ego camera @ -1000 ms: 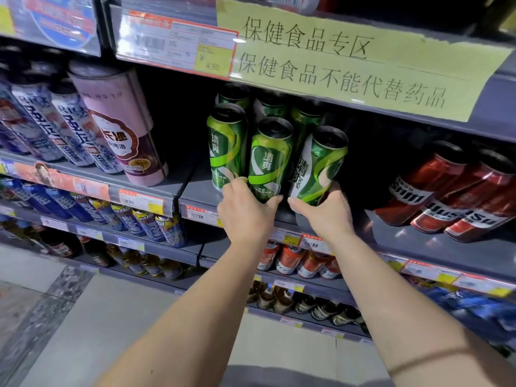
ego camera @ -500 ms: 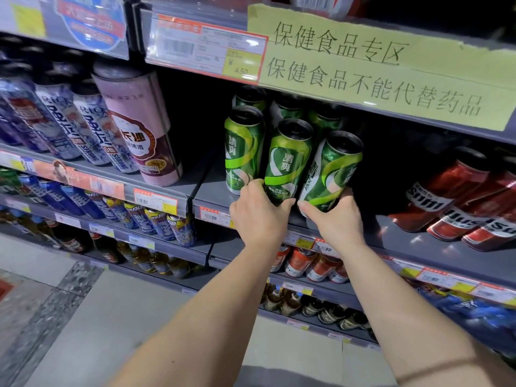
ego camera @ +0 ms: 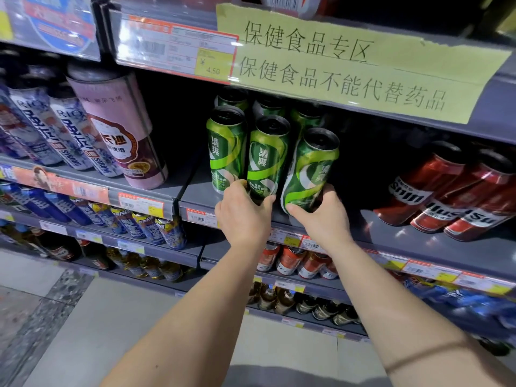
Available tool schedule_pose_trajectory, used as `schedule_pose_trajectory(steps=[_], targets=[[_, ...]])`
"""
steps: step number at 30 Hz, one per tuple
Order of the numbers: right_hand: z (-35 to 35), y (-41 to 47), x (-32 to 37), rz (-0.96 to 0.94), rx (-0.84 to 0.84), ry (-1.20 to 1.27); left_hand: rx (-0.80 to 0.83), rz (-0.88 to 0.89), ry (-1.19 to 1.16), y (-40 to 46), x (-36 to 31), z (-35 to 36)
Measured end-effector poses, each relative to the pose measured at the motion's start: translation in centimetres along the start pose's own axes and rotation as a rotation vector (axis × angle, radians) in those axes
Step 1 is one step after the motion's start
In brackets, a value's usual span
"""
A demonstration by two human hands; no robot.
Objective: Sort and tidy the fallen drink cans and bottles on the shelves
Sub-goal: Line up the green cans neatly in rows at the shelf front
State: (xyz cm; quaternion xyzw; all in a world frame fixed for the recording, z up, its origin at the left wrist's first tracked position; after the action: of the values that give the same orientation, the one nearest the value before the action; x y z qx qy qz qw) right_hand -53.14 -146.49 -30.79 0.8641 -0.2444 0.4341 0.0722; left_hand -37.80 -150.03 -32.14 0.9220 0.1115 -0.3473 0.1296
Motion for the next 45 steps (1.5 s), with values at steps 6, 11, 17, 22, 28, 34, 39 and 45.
schedule_pose_trajectory(steps=[6,11,17,22,28,34,39,45], targets=[[1.2,-0.1,1.5,0.101,-0.039,-0.034,0.047,0.039,-0.004,0.6,0.1,-0.8],[0.9,-0.1,0.4,-0.013,0.003,0.066,-0.067,-0.002,-0.192,2.2,2.4,-3.6],[1.5,0.0,0.8,0.029,-0.067,0.041,0.178,0.066,-0.115,5.5,3.6,-3.4],[1.7,0.2,0.7,0.047,-0.078,0.007,0.149,0.099,-0.023,5.9,3.7,-3.6],[1.8,0.1,0.9,0.033,-0.070,0.015,0.115,0.091,-0.059,5.4,3.7,-3.5],[1.8,-0.1,1.1,0.036,-0.086,-0.013,0.093,0.078,-0.068,5.2,3.7,-3.6],[1.9,-0.1,1.1,0.045,-0.098,-0.011,0.121,0.060,-0.053,5.8,4.2,-3.0],[0.1,-0.1,0.7,0.005,-0.090,0.160,-0.005,0.075,-0.060,4.5,1.9,-4.6]])
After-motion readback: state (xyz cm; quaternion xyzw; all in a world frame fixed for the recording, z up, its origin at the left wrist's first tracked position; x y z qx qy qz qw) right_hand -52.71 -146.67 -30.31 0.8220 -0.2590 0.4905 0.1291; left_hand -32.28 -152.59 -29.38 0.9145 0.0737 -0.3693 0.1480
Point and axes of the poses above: each hand's wrist, its own y-axis towards the middle knuckle, its own z-axis out of the palm, x = y × z, the point moved 3 cm from there along y, towards the middle knuckle, and after that the axes turned 7 degrees about y, right-handed, at the moved point
